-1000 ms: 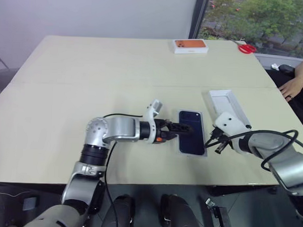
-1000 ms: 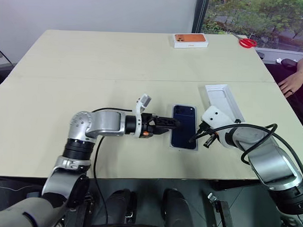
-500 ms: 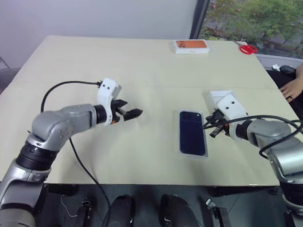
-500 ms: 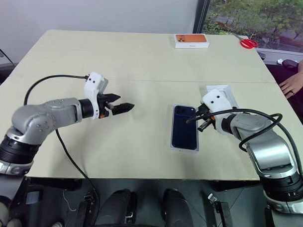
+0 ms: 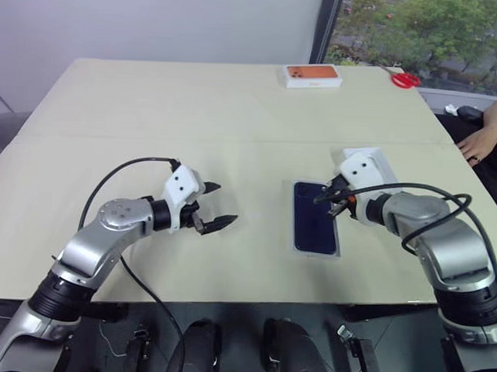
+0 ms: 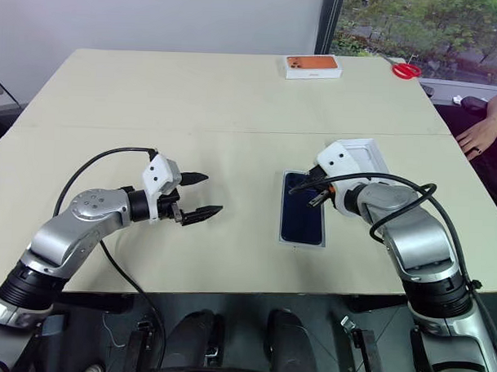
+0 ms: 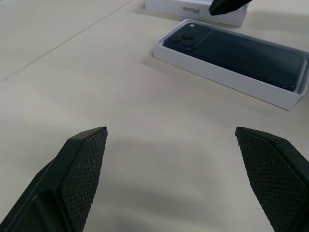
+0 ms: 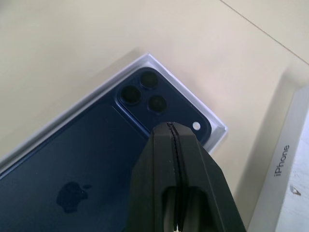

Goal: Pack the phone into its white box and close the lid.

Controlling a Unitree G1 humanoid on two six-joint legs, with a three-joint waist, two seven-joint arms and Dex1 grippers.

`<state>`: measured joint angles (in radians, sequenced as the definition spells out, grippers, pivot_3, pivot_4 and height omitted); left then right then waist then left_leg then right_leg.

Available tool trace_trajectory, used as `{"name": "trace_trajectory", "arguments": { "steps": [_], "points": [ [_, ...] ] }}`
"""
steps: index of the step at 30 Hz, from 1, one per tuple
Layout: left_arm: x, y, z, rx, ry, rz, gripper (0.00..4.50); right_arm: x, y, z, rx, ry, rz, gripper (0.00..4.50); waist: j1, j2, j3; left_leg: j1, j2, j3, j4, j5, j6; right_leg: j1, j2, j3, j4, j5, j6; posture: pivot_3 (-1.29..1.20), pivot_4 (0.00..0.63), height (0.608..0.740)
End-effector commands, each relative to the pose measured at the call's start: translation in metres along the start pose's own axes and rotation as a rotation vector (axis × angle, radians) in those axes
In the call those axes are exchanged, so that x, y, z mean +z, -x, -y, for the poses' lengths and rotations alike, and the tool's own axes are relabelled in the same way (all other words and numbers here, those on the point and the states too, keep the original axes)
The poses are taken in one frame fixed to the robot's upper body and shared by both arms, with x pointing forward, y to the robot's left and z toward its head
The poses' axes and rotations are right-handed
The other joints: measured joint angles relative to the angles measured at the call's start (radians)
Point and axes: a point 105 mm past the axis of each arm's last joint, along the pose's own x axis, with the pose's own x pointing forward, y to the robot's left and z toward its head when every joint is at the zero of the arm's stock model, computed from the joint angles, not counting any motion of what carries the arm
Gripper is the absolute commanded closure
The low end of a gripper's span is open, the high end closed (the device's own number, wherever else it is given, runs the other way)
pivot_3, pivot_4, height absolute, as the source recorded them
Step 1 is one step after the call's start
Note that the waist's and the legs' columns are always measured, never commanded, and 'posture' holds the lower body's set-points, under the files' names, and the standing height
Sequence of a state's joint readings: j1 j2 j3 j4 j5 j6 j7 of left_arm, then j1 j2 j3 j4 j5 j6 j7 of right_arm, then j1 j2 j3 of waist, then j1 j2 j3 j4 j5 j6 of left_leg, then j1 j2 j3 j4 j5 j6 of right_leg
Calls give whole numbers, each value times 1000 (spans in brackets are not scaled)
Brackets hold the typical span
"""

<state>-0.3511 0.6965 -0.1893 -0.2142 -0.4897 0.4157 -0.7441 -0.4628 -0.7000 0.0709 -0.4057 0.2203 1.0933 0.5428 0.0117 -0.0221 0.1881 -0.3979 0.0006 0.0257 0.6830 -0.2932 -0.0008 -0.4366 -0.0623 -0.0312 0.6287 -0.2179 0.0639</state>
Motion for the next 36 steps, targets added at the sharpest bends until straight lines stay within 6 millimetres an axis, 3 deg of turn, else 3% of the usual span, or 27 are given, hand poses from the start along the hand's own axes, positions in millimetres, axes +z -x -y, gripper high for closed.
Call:
{"name": "trace_trajectory", "arguments": {
  "steps": [1, 10, 13, 19, 33, 36],
  "points": [
    [10, 6, -1, -7, -23, 51, 37, 9, 10, 12, -49, 2, 33, 4500, 0, 0, 0, 0, 0, 0, 0, 0, 0, 0, 0, 0, 0, 0, 0, 0, 150, 740],
    [7, 16, 9, -103, -22, 54, 37, -1, 23, 43, -154, -117, -1, 4500, 0, 0, 0, 0, 0, 0, 0, 0, 0, 0, 0, 0, 0, 0, 0, 0, 150, 740],
    [4, 18, 9, -114, -44, 40, 0, -6, 22, 51, -169, -191, -35, 3628, -2, 0, 0, 0, 0, 0, 0, 0, 0, 0, 0, 0, 0, 0, 0, 0, 150, 740],
    [4, 20, 14, -156, -62, 39, 0, -8, 17, 71, -264, -306, -86, 700, -4, 0, 0, 1, 0, 0, 0, 0, 0, 0, 0, 0, 1, 0, 0, 0, 150, 740],
    [10, 18, 24, -196, -48, 78, 0, -36, -9, 71, -245, -464, -291, 700, -4, 0, 0, 0, 0, 1, 0, 0, 1, 0, 0, 0, 1, 0, 0, 0, 150, 740],
    [11, 18, 25, -192, -46, 79, 0, -35, -10, 70, -236, -481, -294, 1984, -6, 0, 0, 1, 0, 1, 0, 0, 1, 0, 0, 0, 1, 0, 1, 0, 150, 740]
  ]
}}
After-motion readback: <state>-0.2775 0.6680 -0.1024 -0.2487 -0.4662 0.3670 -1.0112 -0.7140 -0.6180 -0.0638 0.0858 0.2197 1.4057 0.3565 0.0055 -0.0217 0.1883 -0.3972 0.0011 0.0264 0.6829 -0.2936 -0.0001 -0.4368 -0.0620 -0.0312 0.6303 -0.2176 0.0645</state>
